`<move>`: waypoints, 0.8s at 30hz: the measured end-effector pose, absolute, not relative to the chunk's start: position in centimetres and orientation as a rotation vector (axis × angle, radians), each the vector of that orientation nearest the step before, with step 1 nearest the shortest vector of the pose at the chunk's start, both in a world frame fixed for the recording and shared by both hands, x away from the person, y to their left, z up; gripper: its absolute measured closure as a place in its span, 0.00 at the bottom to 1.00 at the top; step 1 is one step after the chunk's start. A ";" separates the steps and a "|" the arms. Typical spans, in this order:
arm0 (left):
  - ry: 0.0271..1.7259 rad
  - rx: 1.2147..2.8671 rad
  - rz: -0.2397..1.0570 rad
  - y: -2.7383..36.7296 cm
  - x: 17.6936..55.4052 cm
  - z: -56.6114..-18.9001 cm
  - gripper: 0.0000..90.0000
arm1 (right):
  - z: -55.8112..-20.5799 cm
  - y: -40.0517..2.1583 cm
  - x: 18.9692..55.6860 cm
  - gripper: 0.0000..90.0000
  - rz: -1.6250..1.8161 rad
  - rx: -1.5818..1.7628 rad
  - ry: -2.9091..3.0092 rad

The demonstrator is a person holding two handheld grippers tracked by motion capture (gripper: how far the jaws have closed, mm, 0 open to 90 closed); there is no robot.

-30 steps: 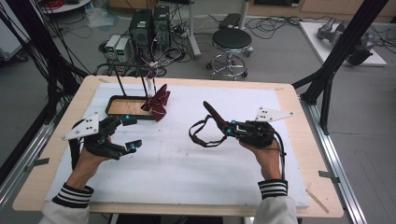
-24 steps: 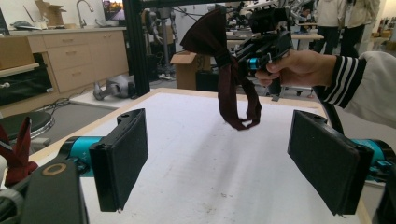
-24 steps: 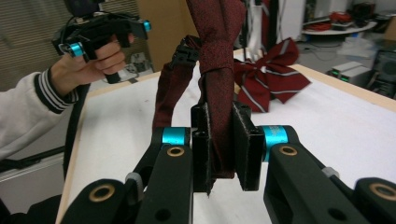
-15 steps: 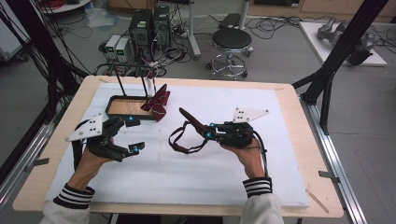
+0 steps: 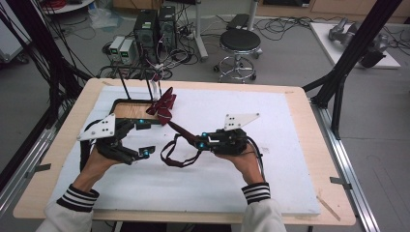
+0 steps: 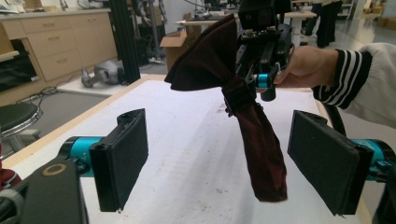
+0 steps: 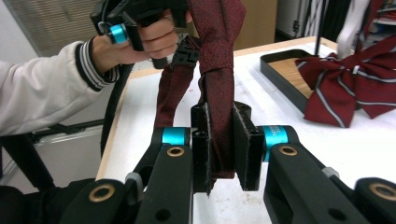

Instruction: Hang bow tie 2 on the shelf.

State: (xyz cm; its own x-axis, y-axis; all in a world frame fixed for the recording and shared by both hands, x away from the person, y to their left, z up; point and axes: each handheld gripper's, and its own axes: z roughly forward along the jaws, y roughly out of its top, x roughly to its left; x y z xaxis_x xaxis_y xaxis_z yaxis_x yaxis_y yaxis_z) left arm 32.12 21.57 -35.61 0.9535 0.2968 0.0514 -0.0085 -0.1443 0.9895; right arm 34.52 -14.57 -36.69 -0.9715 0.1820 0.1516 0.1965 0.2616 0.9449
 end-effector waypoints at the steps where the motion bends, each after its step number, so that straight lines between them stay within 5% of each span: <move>1: 0.216 1.706 0.268 21.4 32.2 -35.5 0.23 | -36.7 -14.5 34.5 0.88 -1.859 -0.363 -2.488; 24: 0.128 1.780 0.183 17.4 33.4 -34.0 0.33 | -36.7 -13.6 34.0 0.88 -1.799 -0.253 -2.524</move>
State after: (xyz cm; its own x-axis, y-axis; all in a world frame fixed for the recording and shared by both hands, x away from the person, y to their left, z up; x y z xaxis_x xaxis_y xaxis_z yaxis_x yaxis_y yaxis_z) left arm 33.35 17.41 -34.00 0.9810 0.1862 0.0543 -0.0133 -0.2148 0.9766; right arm 34.01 -13.59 -36.69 -0.9863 0.1135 0.1199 0.1503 0.3174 0.9363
